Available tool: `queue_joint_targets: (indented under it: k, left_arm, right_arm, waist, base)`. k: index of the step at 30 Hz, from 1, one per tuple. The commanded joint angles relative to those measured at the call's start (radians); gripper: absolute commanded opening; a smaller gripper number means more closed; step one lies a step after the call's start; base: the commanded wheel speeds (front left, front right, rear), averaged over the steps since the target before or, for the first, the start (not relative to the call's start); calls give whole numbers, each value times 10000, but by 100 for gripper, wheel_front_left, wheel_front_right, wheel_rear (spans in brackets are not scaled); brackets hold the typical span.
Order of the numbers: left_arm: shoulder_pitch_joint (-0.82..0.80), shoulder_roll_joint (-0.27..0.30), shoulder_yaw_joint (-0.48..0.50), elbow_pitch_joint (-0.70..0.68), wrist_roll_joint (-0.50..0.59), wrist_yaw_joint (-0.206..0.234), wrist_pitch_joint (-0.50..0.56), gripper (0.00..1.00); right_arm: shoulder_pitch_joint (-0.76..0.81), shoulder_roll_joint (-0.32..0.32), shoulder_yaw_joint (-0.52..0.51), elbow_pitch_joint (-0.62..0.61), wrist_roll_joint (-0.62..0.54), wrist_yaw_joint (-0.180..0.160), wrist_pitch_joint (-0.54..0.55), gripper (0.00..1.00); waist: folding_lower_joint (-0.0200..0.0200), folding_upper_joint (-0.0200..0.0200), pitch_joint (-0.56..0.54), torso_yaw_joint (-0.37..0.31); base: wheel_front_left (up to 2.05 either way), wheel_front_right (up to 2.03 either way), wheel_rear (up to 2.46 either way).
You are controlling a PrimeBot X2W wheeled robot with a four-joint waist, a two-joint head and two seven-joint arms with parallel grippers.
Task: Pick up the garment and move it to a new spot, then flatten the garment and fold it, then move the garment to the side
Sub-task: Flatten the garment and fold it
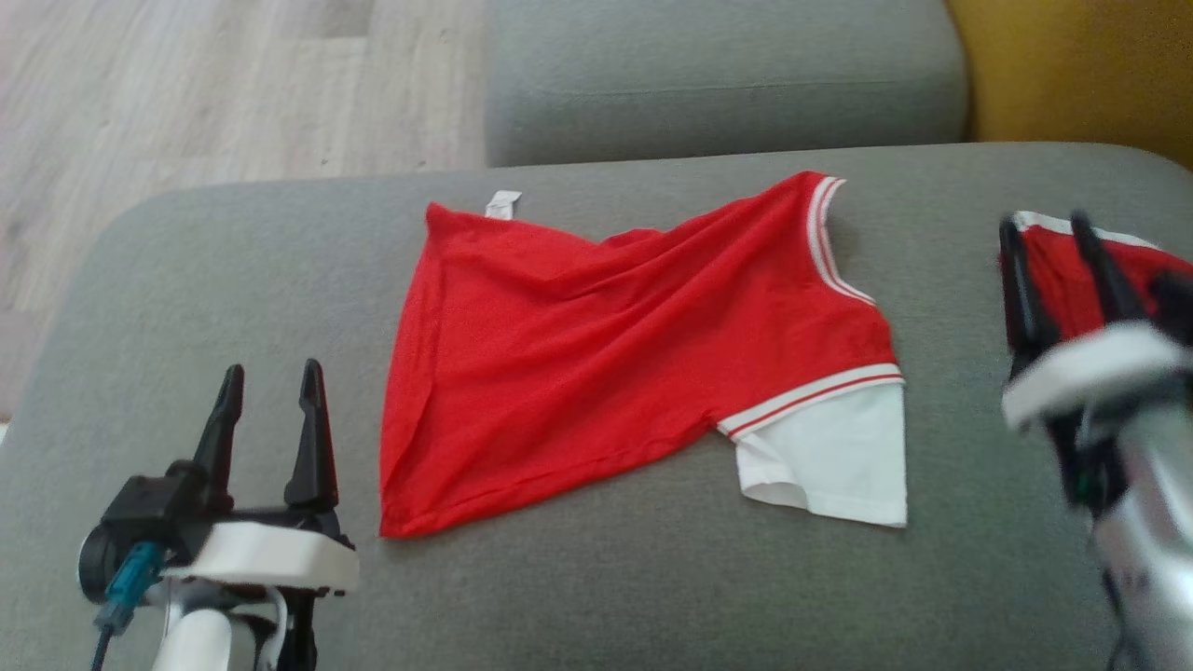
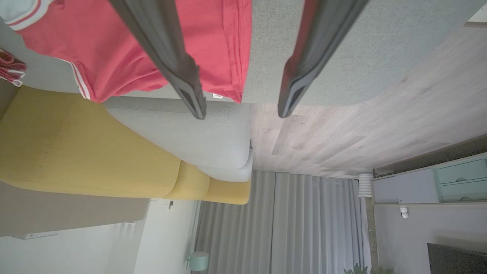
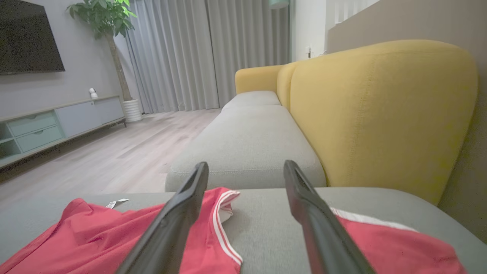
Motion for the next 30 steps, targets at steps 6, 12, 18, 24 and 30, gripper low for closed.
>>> queue_joint_targets:
  k: [6, 12, 18, 24, 30]
  left_arm:
    - [74, -10, 561, -553, 203, -81, -122, 100]
    - [446, -155, 581, -433, 370, -241, -122, 100]
    - [398, -240, 663, -217, 414, -450, -122, 100]
    - [56, -10, 502, 873, 392, -685, 785, 100]
    - [-882, 378, 256, 1378, -364, -1070, 3211, 100]
  right_arm:
    - [2432, 868, -816, -2967, -1252, 73, -206, 100]
    - [4266, 1832, -1868, -4394, -2501, 73, -211, 100]
    - [4641, 2149, -2195, -4748, -3083, 73, -177, 100]
    - [4483, 2085, -2039, -4126, -2892, 73, 1866, 100]
    - [3714, 2079, -2297, -3088, -2348, 73, 4579, 100]
  waist:
    - [0, 0, -19, -366]
    - [0, 0, -3, -377]
    - [0, 0, 14, -265]
    - [0, 0, 94, -190]
    - [0, 0, 268, -153]
  base:
    - [0, 0, 0]
    - [0, 0, 0]
    - [0, 0, 0]
    - [0, 0, 0]
    - [0, 0, 0]
